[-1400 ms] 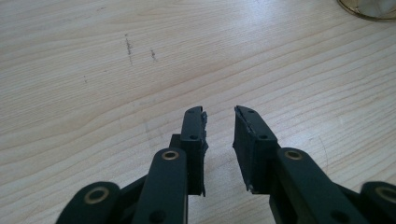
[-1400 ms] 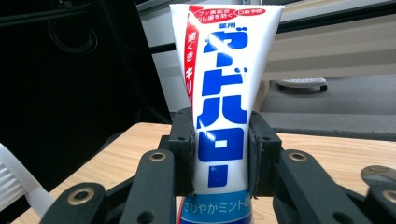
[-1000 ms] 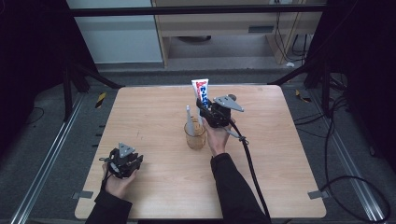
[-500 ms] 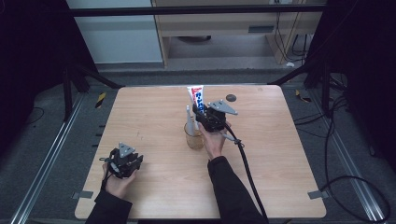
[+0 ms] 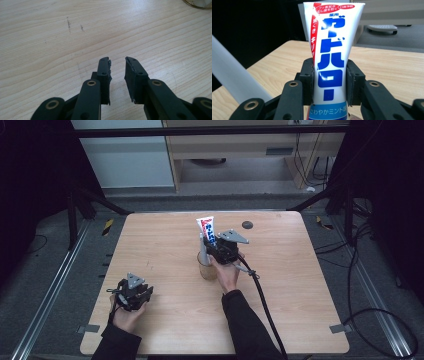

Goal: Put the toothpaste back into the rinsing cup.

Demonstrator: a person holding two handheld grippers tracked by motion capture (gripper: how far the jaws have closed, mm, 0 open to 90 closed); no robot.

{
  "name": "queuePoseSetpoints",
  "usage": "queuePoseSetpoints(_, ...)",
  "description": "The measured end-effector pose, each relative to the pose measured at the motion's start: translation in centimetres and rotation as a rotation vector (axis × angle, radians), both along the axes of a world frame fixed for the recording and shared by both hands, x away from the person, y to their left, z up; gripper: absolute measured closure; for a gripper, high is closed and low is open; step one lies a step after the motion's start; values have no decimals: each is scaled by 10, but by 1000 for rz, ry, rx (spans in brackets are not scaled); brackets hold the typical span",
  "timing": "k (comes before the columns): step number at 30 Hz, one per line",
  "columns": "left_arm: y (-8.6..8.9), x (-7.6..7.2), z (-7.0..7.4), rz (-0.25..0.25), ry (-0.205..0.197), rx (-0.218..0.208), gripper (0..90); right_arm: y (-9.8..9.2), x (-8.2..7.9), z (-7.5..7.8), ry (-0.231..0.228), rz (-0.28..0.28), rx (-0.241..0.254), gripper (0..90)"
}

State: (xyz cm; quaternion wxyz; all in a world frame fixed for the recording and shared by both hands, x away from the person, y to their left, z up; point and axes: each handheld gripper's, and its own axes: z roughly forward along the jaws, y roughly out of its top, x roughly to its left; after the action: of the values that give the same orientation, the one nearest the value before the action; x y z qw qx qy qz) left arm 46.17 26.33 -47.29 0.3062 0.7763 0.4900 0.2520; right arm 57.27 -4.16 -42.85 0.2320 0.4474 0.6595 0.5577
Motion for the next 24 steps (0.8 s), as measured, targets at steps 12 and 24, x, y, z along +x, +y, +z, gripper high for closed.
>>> queuePoseSetpoints(12, 0, 0, -1, -2, 4, 1, 731, -5, -5, 6, 36, 41, -47, 618)
queuePoseSetpoints(24, -1, 0, -1, 0, 5, 2, 731, -14, -15, 0, 76, 61, -106, 622)
